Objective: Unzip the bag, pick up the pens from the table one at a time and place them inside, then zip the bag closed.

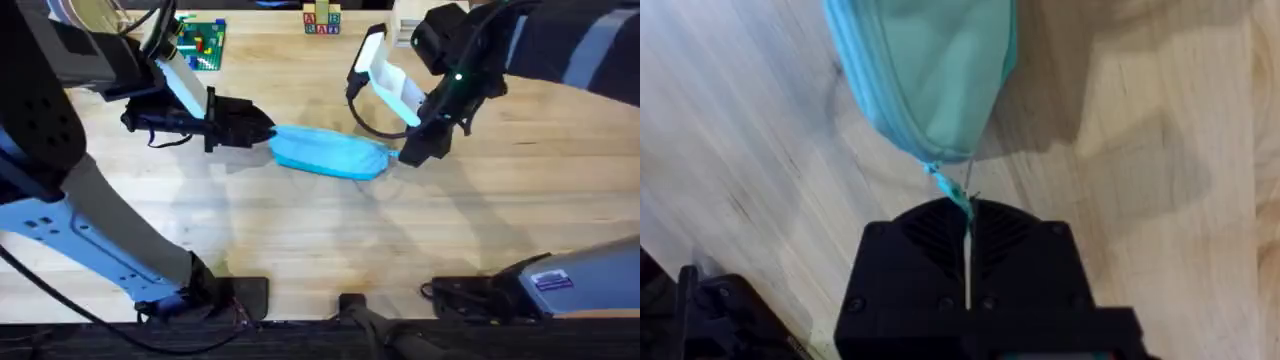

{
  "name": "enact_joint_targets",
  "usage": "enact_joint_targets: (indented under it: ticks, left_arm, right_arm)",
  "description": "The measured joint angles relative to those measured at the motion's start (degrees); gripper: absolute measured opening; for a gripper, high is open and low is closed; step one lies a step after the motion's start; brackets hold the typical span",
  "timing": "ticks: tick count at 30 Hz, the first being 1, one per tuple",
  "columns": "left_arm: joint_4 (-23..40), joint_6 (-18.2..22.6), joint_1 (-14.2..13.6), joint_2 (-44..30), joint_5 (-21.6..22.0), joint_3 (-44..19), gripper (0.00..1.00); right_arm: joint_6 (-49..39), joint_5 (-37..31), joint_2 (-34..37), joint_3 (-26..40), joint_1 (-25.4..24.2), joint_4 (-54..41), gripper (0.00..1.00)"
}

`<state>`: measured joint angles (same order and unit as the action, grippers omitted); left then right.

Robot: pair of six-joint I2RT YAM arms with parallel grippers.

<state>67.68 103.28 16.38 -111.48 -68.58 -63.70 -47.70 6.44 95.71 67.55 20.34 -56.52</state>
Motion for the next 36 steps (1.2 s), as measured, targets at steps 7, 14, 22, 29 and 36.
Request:
enact_joint_targets:
  ticks: [7, 14, 22, 29, 36]
  left_arm:
    - [0.00, 0.00, 0.00, 0.00, 0.00, 0.00, 0.042]
    - [-0.02, 0.00, 0.00, 0.00, 0.02, 0.00, 0.042]
    - [-0.17, 0.00, 0.42, 0.00, 0.31, 0.00, 0.042]
    - [-0.17, 0.00, 0.59, 0.00, 0.44, 0.00, 0.042]
    - [-0.17, 0.00, 0.59, 0.00, 0.46, 0.00, 0.042]
  right_arm:
    - [0.97, 0.74, 0.01, 0.00, -0.64, 0.02, 0.030]
    - [1.94, 0.41, -2.76, -0.02, -0.68, -0.29, 0.030]
    - [2.70, -0.97, -14.77, -0.13, -1.18, -3.31, 0.445]
    - [2.56, -1.70, -23.85, -0.13, -1.40, -6.40, 0.996]
    - [6.03, -1.77, -30.21, -0.13, -1.40, -6.86, 0.996]
